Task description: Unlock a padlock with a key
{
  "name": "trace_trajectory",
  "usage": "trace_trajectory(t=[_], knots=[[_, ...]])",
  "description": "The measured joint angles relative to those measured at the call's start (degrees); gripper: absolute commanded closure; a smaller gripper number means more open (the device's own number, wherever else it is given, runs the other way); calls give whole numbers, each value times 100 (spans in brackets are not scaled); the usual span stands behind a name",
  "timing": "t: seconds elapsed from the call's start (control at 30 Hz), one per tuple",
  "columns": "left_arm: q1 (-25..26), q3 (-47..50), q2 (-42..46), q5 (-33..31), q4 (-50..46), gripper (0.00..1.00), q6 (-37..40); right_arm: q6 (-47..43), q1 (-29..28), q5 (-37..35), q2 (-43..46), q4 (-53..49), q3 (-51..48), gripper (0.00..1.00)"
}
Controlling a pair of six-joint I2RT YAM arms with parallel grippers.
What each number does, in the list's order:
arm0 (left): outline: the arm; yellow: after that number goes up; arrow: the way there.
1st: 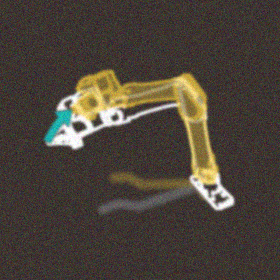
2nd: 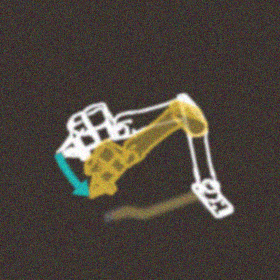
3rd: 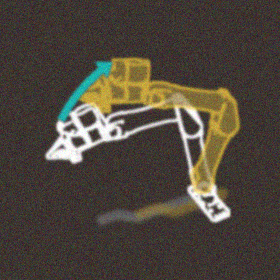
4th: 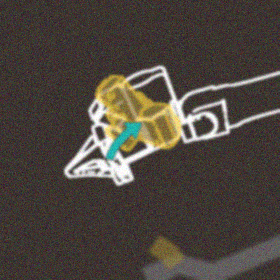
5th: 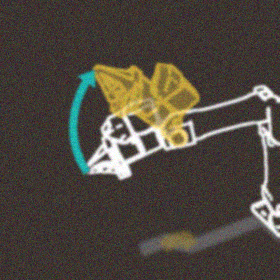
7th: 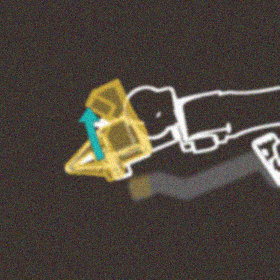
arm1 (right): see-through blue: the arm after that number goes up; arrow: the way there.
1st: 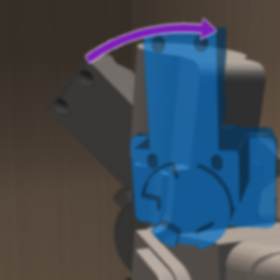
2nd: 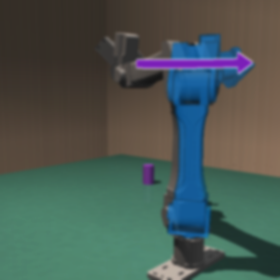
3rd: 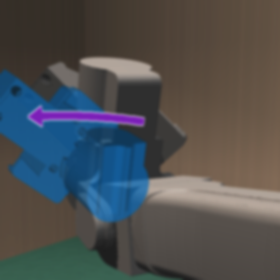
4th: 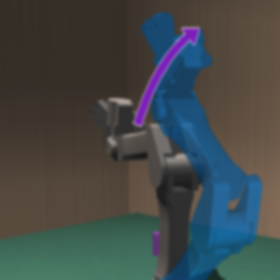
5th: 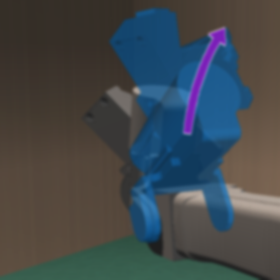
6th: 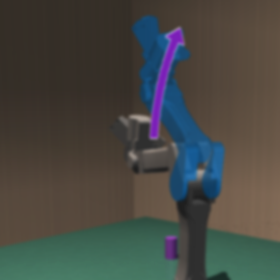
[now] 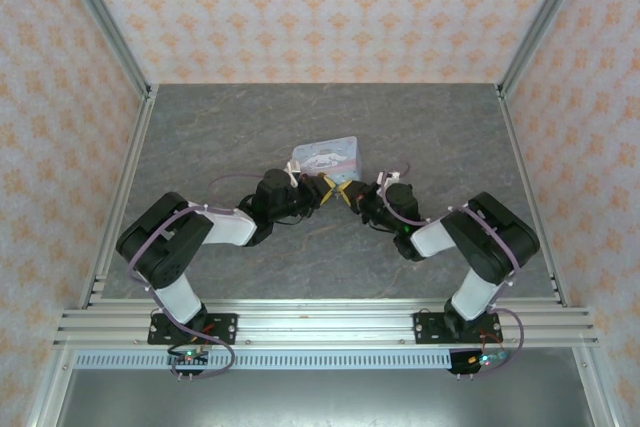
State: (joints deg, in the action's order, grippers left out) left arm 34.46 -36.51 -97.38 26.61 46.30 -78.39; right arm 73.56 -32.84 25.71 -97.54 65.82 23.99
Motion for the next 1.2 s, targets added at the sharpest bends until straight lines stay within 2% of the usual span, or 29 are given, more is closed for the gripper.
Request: trace_trajectory(t=[0.23, 0.27, 0.37, 0.43, 0.47, 0.53, 0.63, 0.77, 0.87, 0.97, 1.1, 1.2], knots=[[4, -7, -50, -46, -92, 100, 199, 144, -17, -7, -131, 39, 9, 100], [7, -9, -50, -57, -116, 100, 232, 142, -17, -7, -131, 15, 11, 98], [55, -9, -50, -101, -234, 100, 337, 103, -33, 13, -129, -101, 11, 74], [125, -9, -50, -184, -302, 100, 350, 70, -57, 17, -94, -275, 13, 53], [129, -9, -50, -203, -297, 100, 348, 33, -50, 2, -83, -391, 11, 47], [129, -11, -50, -219, -278, 100, 350, -17, -44, -9, -31, -605, -15, 37], [157, -11, -114, -186, -236, 100, 350, -72, -7, 4, 166, -807, -116, 31], [240, -11, -332, -68, -319, 100, 389, -210, 42, 140, 732, -918, -271, 29], [240, -44, -345, 24, -343, 100, 448, -518, 155, 219, 1287, -1521, -444, 29], [214, -79, -345, 87, -476, 100, 542, -1145, 229, 221, 2124, -2651, -393, 30], [181, -153, -345, 177, -710, 100, 671, -2247, 229, 120, 3080, -4234, 35, 37], [175, -236, -345, 240, -911, 100, 756, -3016, 205, 31, 3279, -5086, 413, 47]])
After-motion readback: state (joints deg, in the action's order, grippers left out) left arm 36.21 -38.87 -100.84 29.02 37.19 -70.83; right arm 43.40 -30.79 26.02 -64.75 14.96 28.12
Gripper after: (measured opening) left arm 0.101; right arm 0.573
